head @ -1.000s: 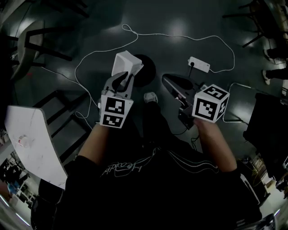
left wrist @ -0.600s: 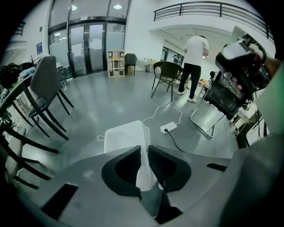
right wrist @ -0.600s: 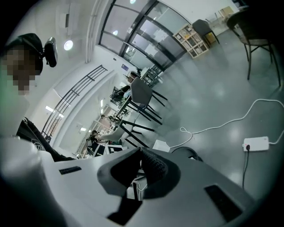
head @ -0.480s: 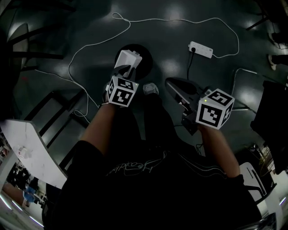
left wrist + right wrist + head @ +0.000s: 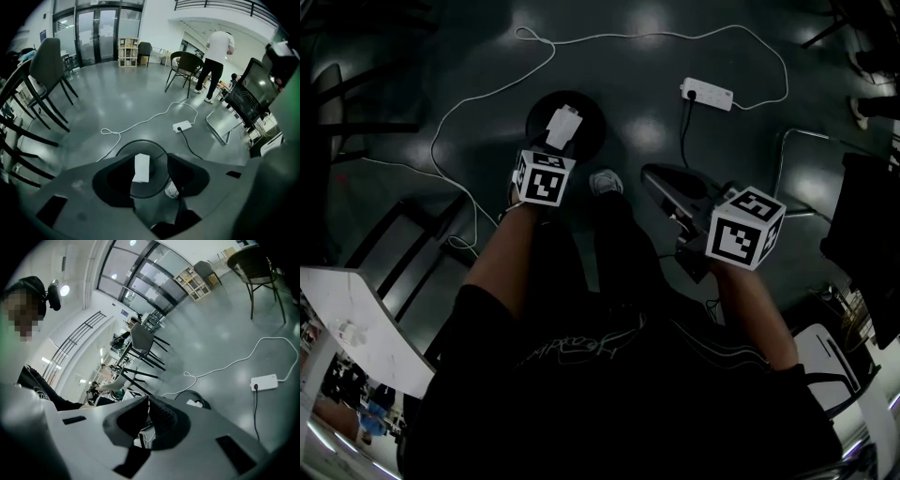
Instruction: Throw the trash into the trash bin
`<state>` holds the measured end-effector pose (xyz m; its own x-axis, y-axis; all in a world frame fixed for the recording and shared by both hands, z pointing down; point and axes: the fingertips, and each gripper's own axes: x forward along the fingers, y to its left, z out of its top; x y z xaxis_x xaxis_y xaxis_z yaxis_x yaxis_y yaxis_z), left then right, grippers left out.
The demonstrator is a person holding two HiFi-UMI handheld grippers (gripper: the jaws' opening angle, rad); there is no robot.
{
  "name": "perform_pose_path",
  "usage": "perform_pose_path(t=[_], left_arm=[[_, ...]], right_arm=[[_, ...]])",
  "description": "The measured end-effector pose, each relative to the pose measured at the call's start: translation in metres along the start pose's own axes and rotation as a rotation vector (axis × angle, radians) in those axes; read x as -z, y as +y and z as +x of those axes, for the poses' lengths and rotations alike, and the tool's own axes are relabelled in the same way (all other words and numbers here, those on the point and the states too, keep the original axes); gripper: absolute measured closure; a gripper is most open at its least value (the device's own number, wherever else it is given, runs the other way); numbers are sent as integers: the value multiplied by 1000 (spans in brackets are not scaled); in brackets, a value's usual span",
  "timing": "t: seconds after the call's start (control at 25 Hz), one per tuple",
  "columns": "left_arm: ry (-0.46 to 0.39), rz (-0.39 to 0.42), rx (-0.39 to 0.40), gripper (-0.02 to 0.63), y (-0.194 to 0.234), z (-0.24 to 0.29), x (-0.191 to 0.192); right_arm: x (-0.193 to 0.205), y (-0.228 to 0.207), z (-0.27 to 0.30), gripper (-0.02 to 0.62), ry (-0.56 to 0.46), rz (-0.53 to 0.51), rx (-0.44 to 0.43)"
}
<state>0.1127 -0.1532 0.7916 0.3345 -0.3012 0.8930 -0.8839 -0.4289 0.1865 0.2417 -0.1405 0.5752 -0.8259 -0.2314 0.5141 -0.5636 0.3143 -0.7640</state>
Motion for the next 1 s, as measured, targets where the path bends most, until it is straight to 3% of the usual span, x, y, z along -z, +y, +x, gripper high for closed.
perform_pose_path(t=[0.4,0.56,0.76,1.0], left_arm=[[0,-53,18,405,-8,-23,3],[-50,-148,30,405,-8,-48,4],[-175,-264,35,405,-8,-106,-7],[-384,-430,38,405,-7,-198,-39]], right_arm=[[-11,19,6,561,13,-17,-51],[-18,33,11,561,45,-55,-69],[-27,64,13,561,77,-115,-99],[-53,115,13,561,104,-190,-198]])
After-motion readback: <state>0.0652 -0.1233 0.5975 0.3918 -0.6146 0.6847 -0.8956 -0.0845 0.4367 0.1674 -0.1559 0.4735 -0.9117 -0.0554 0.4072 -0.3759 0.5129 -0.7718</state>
